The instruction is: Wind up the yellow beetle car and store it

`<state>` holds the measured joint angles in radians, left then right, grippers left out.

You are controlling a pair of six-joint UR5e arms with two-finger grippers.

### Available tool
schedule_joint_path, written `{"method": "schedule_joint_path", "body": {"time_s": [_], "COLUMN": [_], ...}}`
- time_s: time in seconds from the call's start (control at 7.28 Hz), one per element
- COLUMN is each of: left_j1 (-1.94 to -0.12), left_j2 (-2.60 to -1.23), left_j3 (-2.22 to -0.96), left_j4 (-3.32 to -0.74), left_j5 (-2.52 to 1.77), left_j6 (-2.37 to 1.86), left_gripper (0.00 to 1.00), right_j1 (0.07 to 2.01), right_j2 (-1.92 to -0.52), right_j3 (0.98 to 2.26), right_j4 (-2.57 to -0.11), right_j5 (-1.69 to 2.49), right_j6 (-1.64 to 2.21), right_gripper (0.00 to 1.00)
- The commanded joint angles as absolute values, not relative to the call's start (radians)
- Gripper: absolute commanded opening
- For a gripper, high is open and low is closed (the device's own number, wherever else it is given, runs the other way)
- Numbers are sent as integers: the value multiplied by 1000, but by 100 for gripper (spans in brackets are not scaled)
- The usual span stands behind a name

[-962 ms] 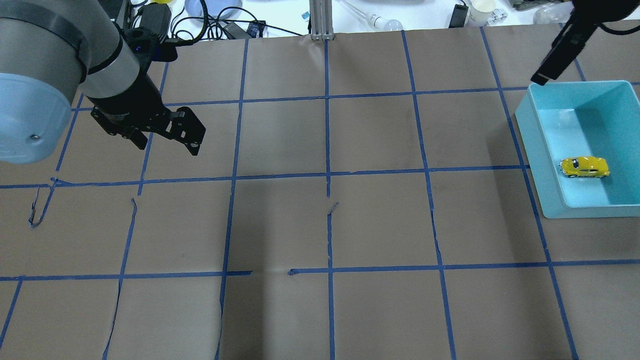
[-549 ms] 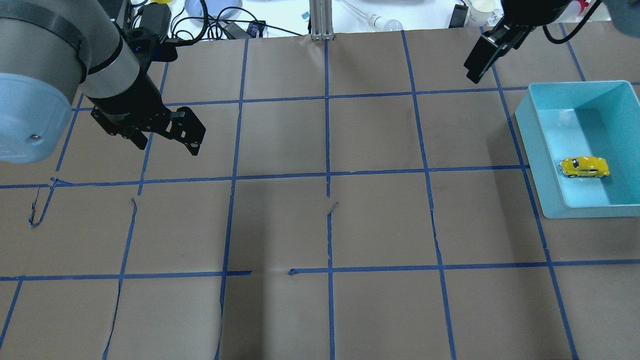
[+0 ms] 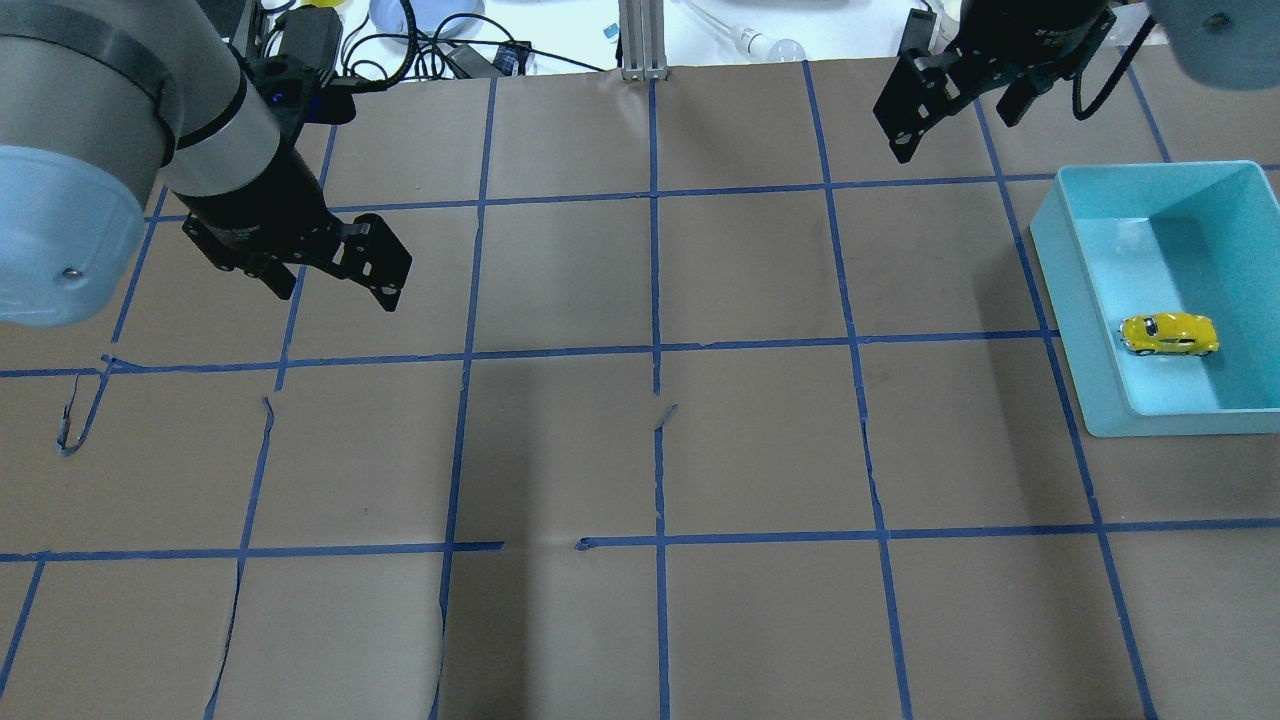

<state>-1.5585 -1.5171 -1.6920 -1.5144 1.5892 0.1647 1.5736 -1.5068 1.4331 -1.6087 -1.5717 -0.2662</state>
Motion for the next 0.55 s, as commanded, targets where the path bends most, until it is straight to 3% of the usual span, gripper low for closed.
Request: {"method": "schedule_joint_path", "body": {"time_s": [0.0,0.41], "left_j1": [-1559,-1559], "left_j2": [-1516,-1513], "left_j3": [-1700,-1704], "left_j4": [-1514,-1513], "left_j5": [1589,1589], "left_j6": [164,166], "left_gripper": [100,100], "right_j1": [1594,1595], "right_j2": [-1505,-1506], "right_j3": [1431,1434], "right_j4": [-1606,-1601], "right_j5": [-1572,-1575], "right_j6": [-160,-101], "right_gripper": [100,100]}}
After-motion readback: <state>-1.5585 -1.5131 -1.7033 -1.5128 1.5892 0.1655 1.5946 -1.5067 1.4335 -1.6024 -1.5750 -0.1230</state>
